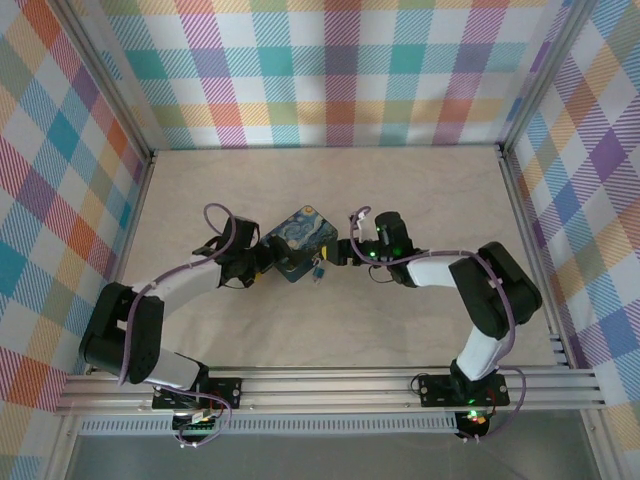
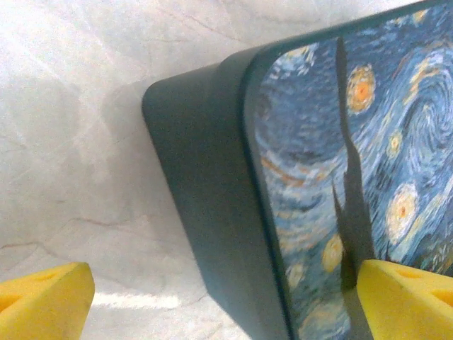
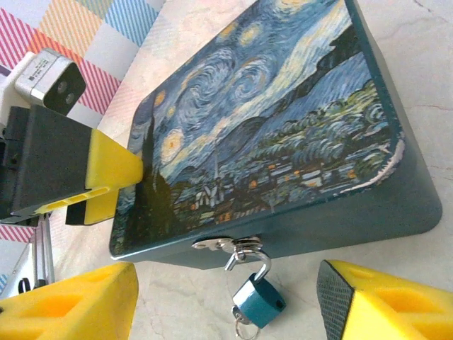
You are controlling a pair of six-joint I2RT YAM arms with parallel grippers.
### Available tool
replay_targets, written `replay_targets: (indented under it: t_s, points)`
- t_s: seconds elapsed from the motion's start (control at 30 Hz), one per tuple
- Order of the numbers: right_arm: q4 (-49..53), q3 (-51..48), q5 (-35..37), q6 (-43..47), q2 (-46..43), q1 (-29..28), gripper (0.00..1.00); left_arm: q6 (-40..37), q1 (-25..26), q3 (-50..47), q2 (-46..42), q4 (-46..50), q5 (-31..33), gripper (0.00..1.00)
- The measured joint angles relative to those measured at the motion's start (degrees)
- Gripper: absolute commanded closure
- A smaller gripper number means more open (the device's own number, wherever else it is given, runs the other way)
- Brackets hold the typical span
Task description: Unlock the padlock with the key
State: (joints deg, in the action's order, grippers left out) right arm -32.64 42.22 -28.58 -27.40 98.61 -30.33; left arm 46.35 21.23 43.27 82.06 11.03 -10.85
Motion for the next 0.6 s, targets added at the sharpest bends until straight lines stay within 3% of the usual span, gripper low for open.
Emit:
replay_targets:
  t_s: [0.33, 0.6]
  points:
    - [-6.47, -2.99, -2.64, -4.33, 0.31, -0.83, 0.26, -5.51, 0.0, 9.49, -3.04, 5.57, -4.37, 0.09]
    - [-12.57, -3.02, -3.89, -8.46, 6.67, -2.69, 0.26, -5.31, 0.11, 13.29, 5.09, 0.96, -12.15, 0.18]
